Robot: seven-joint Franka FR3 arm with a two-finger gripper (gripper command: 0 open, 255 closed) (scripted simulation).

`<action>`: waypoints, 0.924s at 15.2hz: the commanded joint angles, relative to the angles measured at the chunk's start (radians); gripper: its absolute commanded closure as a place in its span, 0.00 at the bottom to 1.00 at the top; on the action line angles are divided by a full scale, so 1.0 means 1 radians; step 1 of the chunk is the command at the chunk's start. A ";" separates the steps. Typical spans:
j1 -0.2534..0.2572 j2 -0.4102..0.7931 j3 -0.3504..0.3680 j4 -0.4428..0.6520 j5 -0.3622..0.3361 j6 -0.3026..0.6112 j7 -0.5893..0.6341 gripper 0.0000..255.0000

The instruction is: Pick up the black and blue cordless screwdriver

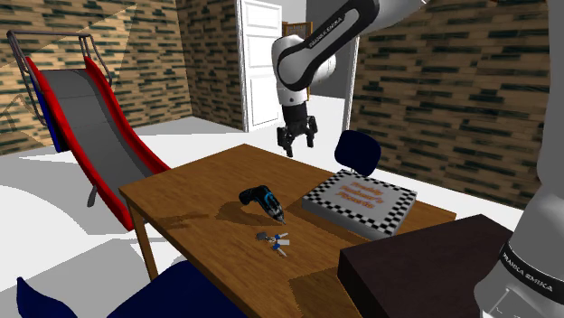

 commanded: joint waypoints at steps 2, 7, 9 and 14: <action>0.042 0.119 -0.002 0.102 -0.053 -0.004 0.011 0.00; 0.120 0.312 -0.013 0.289 -0.122 -0.031 0.008 0.00; 0.153 0.391 -0.018 0.374 -0.145 -0.047 0.001 0.00; 0.233 0.581 -0.032 0.597 -0.186 -0.100 -0.032 0.00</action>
